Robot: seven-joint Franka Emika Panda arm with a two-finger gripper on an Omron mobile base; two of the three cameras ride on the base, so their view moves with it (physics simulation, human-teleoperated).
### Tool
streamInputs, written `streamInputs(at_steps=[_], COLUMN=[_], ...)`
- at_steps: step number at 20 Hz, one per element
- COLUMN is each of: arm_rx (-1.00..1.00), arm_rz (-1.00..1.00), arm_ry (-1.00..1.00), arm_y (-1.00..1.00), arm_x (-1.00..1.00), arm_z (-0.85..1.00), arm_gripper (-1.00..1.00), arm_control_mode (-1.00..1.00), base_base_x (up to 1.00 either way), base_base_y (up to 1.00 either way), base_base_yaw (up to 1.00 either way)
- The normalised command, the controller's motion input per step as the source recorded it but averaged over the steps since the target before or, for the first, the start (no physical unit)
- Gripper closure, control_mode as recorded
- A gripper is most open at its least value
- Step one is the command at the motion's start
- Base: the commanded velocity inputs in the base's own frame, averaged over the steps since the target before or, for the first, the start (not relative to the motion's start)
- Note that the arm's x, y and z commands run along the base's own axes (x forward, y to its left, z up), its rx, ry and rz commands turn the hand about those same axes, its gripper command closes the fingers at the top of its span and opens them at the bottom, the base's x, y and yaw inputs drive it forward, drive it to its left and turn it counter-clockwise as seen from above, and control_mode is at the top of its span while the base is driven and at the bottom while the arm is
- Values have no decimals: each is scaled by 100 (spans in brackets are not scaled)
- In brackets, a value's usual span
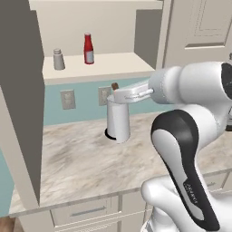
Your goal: Collect the paprika, ketchup, and shaker from the cabinet and place them next to the stove.
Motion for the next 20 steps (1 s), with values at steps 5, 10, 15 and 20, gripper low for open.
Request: streamInputs(at_steps=[5, 10, 15, 20], arm_rx=[0, 3, 1, 3], arm_rz=[0, 0, 0, 0], arm_ry=[0, 0, 0, 0], arm_y=[-1, 0, 9, -3], arm_x=[0, 22, 42, 55], arm_z=[0, 0, 0, 8], arm_gripper=[-100, -100, -100, -100], arm_control_mode=[-100, -100, -100, -100], base_base_x=[0, 0, 0, 0], base_base_y=[0, 0, 0, 0], base_base_yaw=[0, 0, 0, 0])
